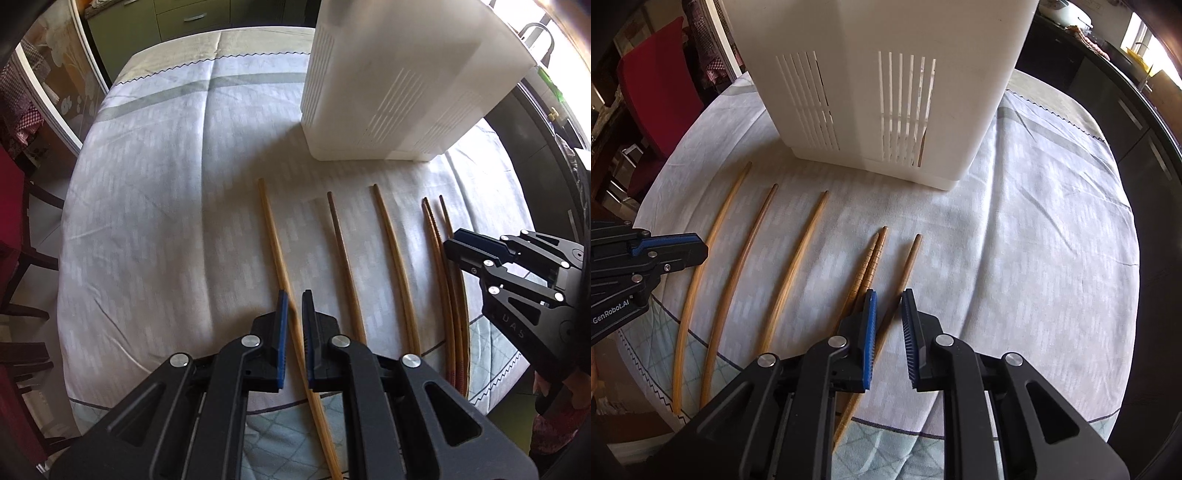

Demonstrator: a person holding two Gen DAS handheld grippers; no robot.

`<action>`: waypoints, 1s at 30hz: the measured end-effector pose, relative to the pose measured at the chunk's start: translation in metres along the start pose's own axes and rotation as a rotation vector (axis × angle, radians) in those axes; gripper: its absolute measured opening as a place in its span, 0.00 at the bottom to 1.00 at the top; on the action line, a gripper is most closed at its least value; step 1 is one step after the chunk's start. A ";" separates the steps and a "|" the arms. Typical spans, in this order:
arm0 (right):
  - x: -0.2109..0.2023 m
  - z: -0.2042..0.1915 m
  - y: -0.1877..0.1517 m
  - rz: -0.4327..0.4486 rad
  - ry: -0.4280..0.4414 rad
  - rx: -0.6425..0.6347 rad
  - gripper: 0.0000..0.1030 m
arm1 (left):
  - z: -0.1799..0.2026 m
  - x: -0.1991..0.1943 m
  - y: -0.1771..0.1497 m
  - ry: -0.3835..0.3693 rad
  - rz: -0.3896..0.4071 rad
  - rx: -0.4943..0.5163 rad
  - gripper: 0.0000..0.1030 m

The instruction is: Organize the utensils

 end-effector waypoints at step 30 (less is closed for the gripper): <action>-0.135 0.052 -0.018 0.380 0.116 0.168 0.06 | 0.024 -0.123 0.028 -0.044 0.411 0.065 0.06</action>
Point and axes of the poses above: each gripper's, at about its wrist camera, not at the fingertips, and x roughly the way its jaws point, z to its right, y to its top, the point moved 10 cm from there along x, roughly the way its jaws point, and after that the axes turned 15 degrees about -x, right-handed, at the moved point
